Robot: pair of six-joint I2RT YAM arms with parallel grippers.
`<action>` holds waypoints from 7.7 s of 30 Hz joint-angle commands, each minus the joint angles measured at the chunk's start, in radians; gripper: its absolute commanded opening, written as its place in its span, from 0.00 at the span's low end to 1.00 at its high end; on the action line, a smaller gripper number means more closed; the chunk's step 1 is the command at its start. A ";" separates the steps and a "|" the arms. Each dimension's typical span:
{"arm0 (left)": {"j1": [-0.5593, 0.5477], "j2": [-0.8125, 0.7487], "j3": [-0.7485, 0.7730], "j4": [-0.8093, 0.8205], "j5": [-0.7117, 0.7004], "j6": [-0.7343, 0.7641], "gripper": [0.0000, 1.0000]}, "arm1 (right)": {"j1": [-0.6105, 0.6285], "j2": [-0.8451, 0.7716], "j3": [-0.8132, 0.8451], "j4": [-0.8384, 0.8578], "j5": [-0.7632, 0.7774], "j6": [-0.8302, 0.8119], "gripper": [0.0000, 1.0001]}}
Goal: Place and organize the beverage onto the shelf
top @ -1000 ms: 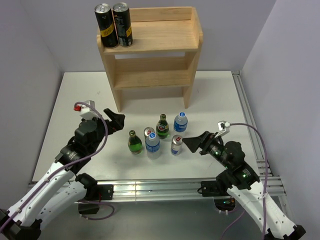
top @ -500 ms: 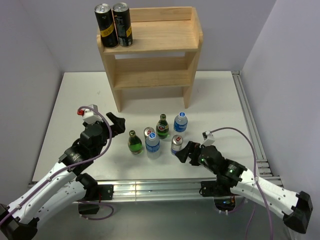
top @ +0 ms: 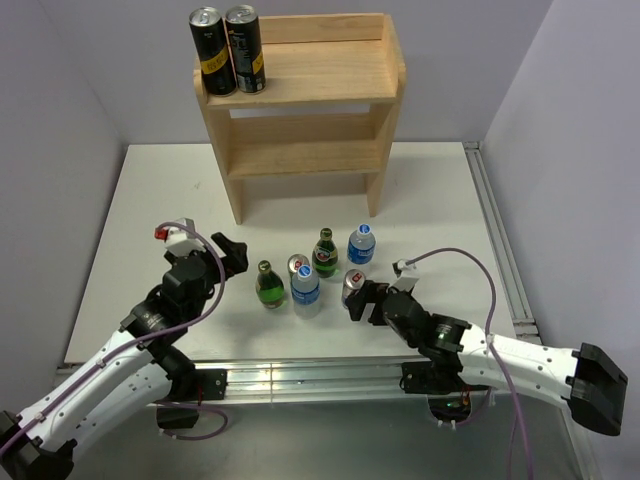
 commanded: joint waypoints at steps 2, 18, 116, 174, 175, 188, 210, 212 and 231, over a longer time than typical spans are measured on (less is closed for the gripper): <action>-0.004 -0.035 -0.024 0.068 -0.020 0.024 0.99 | 0.008 0.112 0.059 0.136 0.105 -0.039 1.00; -0.008 -0.050 -0.070 0.089 -0.024 0.042 0.99 | 0.062 0.470 0.145 0.458 0.251 -0.169 0.99; -0.013 -0.093 -0.165 0.175 0.034 0.080 0.99 | -0.466 1.059 1.269 0.217 0.256 -0.639 0.00; -0.013 -0.101 -0.171 0.180 0.025 0.083 0.99 | -0.228 0.674 0.991 0.038 0.539 -0.515 0.91; -0.013 -0.101 -0.173 0.181 0.025 0.082 0.99 | -0.213 0.648 0.955 0.021 0.556 -0.487 0.91; -0.015 -0.081 -0.173 0.190 0.026 0.085 0.99 | 0.068 0.232 0.527 -0.355 0.553 0.025 0.91; -0.019 -0.047 -0.194 0.221 0.027 0.083 0.99 | -0.109 0.697 0.376 0.236 0.455 -0.137 0.91; -0.019 -0.046 -0.194 0.222 0.026 0.083 0.99 | -0.122 0.741 0.402 0.269 0.460 -0.162 0.91; -0.019 -0.012 -0.199 0.235 0.026 0.083 0.99 | -0.182 0.990 0.523 0.440 0.565 -0.261 0.90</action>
